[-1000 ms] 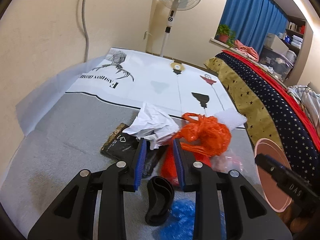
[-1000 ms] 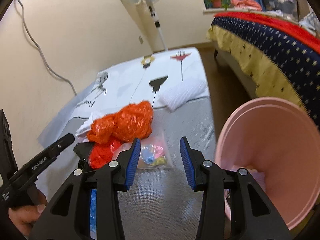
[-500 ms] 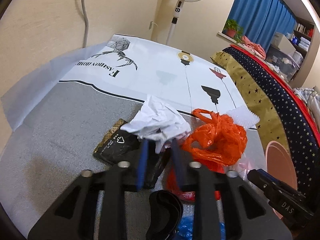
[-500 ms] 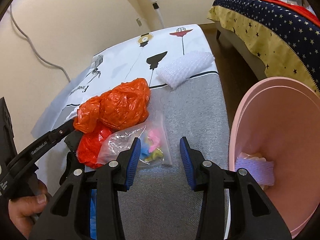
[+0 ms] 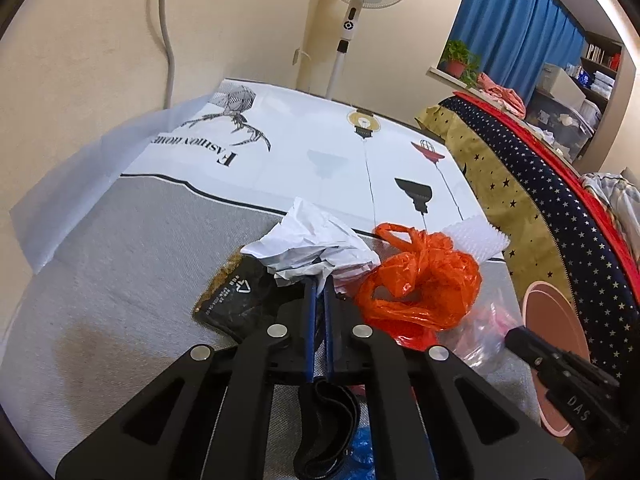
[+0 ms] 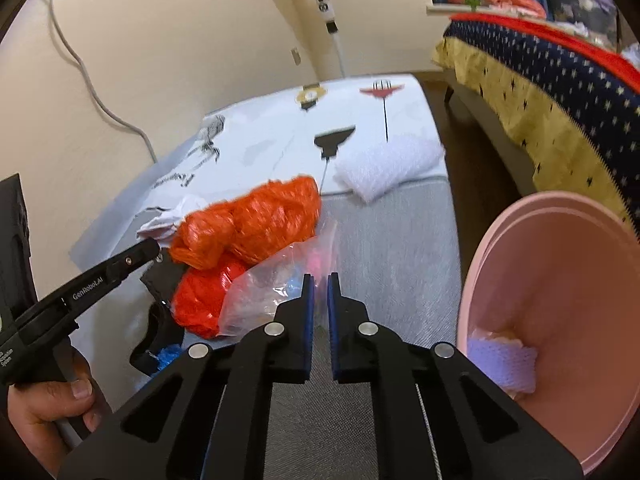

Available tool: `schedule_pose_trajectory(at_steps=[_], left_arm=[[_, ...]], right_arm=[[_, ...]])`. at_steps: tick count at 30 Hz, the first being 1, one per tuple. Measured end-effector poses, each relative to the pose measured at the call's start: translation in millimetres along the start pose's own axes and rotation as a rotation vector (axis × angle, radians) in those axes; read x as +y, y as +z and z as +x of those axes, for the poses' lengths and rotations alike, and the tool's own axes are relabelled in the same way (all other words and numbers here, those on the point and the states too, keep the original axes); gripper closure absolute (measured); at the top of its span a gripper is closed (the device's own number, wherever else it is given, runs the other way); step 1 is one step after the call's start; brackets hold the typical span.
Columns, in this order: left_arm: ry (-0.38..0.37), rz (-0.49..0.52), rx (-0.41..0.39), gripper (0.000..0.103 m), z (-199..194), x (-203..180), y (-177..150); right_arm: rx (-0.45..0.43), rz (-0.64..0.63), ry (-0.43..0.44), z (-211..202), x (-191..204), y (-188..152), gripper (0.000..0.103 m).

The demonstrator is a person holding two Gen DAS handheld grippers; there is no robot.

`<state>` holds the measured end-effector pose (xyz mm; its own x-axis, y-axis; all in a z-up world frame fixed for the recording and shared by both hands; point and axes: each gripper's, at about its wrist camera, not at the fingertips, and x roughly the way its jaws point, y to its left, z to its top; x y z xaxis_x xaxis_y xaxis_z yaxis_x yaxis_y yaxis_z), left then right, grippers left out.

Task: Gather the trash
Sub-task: 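Carry the plastic bag over the bin with the right tool while the left tool lifts the paper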

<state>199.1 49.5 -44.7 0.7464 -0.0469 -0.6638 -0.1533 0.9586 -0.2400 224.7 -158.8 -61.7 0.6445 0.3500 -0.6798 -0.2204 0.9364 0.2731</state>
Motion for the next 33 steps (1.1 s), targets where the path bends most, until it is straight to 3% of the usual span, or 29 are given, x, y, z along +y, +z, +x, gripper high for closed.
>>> schedule_pose_trajectory(at_steps=[18,33], left_arm=[[-0.007,0.027,-0.093,0.100,-55.2,-4.4,0.7],[-0.045,0.070,-0.138,0.100,-91.7,-19.5,-12.6]], right_arm=[[-0.159,-0.050,-0.117,-62.5,10.4,-2.0,0.096],[-0.233,-0.039,-0.151,-118.5,3.7,-11.3,0.096]])
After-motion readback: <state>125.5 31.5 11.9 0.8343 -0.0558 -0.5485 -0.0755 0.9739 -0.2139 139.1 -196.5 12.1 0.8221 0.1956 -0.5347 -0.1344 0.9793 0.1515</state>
